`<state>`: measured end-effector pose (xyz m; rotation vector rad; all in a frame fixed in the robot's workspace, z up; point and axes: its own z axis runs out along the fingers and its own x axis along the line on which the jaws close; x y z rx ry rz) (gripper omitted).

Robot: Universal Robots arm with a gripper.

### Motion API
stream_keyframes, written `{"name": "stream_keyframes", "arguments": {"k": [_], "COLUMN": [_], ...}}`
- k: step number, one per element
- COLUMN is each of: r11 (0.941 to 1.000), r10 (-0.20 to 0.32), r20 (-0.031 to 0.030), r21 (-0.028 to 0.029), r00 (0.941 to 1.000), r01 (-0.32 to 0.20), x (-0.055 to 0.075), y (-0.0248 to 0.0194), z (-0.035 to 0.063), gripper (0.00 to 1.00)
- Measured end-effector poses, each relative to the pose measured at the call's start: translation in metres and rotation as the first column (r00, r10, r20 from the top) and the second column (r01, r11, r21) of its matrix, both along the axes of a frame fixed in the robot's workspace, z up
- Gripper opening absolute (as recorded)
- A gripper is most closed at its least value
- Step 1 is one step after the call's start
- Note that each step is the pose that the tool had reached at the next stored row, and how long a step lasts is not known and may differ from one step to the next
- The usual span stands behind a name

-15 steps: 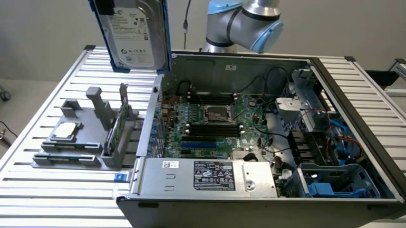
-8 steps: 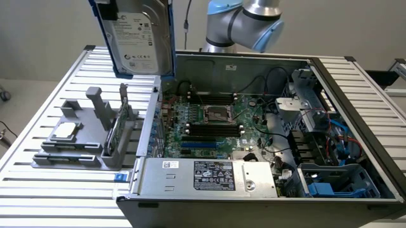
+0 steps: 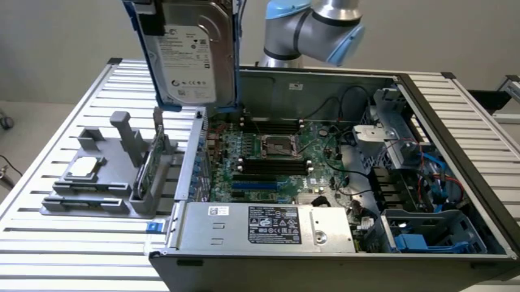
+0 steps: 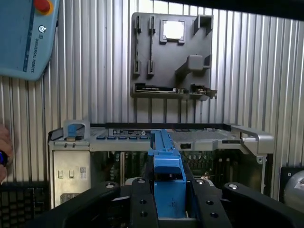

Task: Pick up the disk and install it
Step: 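Pick up the disk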

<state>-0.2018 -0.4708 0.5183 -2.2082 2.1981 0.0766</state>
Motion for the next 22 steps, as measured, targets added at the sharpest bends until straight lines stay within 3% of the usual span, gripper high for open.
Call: {"name": "stream_keyframes", "arguments": {"k": [5,22], "r11": [1.0000,1.0000], "r10": [0.000,0.000], "r20": [0.0000,0.0001], "r21": [0.0001,0.0002], "r00": [1.0000,1.0000], "r01": [0.000,0.000], "x": [0.020,0.097], "y": [-0.0111,-0.0331], "z": [-0.0004,-0.0042], "gripper": [0.33,0.33]}}
